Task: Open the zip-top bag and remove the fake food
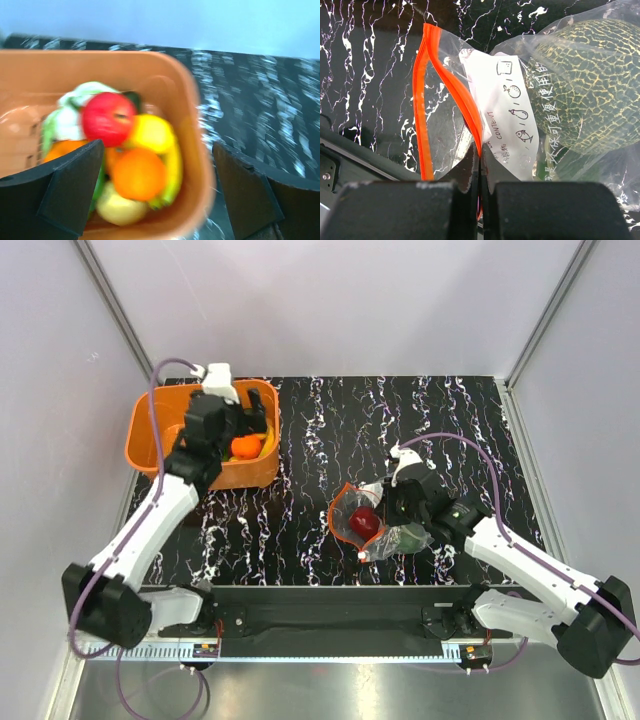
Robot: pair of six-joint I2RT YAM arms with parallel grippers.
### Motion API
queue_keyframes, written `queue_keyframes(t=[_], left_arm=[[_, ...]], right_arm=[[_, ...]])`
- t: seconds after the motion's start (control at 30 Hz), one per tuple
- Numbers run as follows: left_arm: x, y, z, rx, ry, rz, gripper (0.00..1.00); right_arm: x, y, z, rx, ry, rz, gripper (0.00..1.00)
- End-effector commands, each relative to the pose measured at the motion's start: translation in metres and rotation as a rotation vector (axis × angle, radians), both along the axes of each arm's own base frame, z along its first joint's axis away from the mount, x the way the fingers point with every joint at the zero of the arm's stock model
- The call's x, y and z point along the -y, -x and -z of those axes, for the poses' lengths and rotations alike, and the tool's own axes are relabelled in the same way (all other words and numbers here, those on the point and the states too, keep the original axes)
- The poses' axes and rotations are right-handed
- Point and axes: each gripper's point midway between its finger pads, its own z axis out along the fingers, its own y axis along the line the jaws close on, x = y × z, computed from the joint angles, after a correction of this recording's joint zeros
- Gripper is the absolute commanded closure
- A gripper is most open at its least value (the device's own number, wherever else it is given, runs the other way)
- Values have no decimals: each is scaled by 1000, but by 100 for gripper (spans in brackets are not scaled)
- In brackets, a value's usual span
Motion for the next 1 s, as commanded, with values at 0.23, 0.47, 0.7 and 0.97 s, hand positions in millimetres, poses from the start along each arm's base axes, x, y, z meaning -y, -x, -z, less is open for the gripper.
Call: queue_keyframes(t=[0.23, 0.47, 0.7, 0.97], left_arm=[[170, 130, 9, 107, -21, 702, 8], [243, 198, 60, -34, -4, 985, 10], [284, 210, 85, -97, 11, 1050, 12], [294, 190, 135, -178, -54, 975, 12]], right_arm=[[11, -4, -23, 58, 4, 31, 100], [13, -3, -24, 56, 1, 34, 100], [14, 0, -25, 51, -7, 35, 100], [18, 4, -30, 63, -20, 37, 100]])
